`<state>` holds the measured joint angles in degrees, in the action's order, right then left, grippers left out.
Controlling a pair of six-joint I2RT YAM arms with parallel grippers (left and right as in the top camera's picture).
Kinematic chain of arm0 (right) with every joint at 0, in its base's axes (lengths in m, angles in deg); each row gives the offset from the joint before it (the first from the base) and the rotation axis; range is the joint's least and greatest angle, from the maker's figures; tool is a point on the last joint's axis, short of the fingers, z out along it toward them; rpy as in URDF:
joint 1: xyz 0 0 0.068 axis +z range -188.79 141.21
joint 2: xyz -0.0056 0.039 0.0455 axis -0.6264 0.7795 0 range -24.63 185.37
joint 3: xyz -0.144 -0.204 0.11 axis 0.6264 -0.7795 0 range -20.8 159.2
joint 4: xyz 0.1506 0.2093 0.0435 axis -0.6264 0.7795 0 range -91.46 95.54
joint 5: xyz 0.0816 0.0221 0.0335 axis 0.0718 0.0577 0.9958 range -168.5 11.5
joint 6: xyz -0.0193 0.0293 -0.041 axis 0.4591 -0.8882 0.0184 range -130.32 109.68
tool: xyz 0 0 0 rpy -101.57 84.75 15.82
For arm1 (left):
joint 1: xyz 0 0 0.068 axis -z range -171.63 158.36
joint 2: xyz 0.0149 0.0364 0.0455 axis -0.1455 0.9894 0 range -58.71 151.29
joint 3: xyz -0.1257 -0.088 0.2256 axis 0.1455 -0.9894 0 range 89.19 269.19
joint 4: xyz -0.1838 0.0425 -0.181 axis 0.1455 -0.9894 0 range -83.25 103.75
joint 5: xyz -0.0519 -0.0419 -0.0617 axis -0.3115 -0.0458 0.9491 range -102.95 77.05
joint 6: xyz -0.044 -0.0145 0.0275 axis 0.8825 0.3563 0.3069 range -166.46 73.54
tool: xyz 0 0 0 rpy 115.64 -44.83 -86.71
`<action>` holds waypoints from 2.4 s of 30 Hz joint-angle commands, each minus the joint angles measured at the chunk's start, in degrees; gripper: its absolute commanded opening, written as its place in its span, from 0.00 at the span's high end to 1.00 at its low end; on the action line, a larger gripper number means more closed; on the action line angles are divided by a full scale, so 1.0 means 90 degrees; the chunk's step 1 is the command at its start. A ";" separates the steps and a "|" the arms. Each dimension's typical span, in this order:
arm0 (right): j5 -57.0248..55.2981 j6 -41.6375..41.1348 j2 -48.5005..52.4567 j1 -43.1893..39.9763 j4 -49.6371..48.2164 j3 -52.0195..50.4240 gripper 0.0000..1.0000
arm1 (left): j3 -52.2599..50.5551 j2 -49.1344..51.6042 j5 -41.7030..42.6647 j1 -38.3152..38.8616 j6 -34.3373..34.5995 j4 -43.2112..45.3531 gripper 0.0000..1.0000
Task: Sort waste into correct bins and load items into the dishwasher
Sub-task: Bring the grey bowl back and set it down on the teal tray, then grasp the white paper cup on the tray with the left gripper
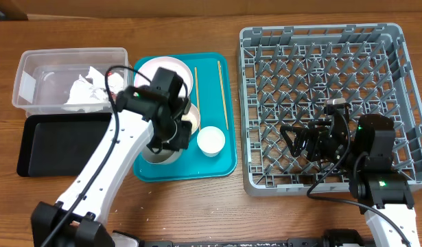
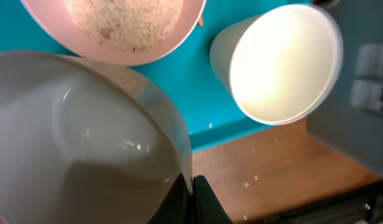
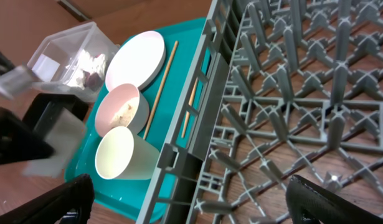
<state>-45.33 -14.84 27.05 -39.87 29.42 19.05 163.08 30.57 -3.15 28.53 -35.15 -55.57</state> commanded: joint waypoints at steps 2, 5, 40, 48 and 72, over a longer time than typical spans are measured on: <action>0.0046 -0.0027 -0.0017 -0.0015 -0.0032 0.0153 0.00 | -0.1076 0.0041 0.0078 0.0015 0.0328 0.0665 0.96; 0.0046 -0.0027 -0.0017 -0.0015 -0.0032 0.0153 0.00 | -0.1326 0.0041 0.0151 0.0012 0.0393 0.0971 0.87; -0.2395 -0.2055 0.2123 0.2739 0.2254 0.3266 0.00 | 0.1761 0.0051 0.1732 -0.1999 -0.1452 -0.0398 0.29; -0.2171 -0.2169 0.2334 0.2737 0.2108 0.3266 0.00 | 0.1761 0.0593 0.1413 -0.1396 -0.1685 -0.0415 0.15; -0.2353 -0.2144 0.2339 0.2737 0.2152 0.3245 0.04 | 0.1749 0.2142 0.0697 0.0187 -0.0729 0.0073 0.49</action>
<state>-65.44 -34.07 48.87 -15.41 48.80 47.03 177.81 48.40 4.35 29.05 -43.61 -55.18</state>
